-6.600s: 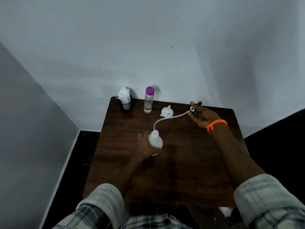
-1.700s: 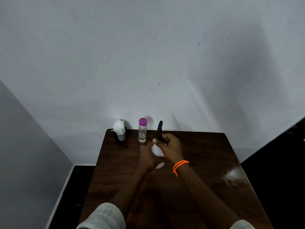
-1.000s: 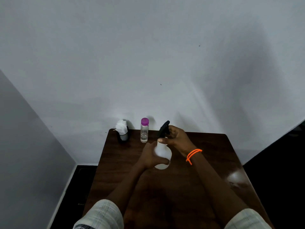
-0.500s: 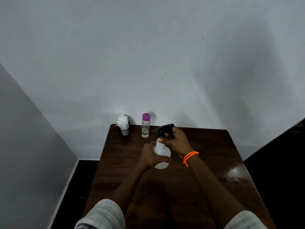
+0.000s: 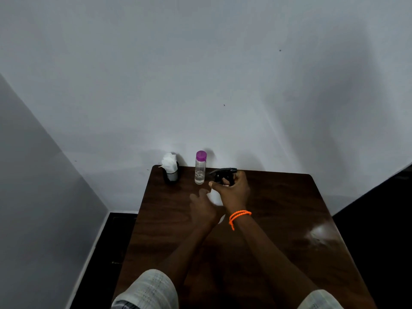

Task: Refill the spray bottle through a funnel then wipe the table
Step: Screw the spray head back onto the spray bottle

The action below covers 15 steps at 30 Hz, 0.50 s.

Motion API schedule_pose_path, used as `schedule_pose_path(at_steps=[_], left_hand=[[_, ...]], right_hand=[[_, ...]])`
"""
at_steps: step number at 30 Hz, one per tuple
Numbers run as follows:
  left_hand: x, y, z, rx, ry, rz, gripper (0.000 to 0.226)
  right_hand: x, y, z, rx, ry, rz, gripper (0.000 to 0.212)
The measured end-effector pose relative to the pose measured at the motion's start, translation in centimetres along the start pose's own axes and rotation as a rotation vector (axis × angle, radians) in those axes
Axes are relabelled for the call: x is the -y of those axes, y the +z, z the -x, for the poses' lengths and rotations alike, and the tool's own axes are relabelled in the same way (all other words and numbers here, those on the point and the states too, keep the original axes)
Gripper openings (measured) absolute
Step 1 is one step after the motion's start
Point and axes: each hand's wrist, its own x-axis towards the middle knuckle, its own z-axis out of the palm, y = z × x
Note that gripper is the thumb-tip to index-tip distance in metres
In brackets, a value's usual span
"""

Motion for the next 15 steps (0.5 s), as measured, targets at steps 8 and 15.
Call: schedule_pose_path(at_steps=[8, 15], left_hand=[[-1.0, 0.7, 1.1, -0.12, -0.065, -0.143, 0.048], [0.5, -0.5, -0.5, 0.123, 0.036, -0.013, 0.106]], right_hand=[[1.4, 0.8, 0.6, -0.206, 0.086, 0.021, 0.058], [0.8, -1.1, -1.4, 0.092, 0.03, -0.031, 0.054]])
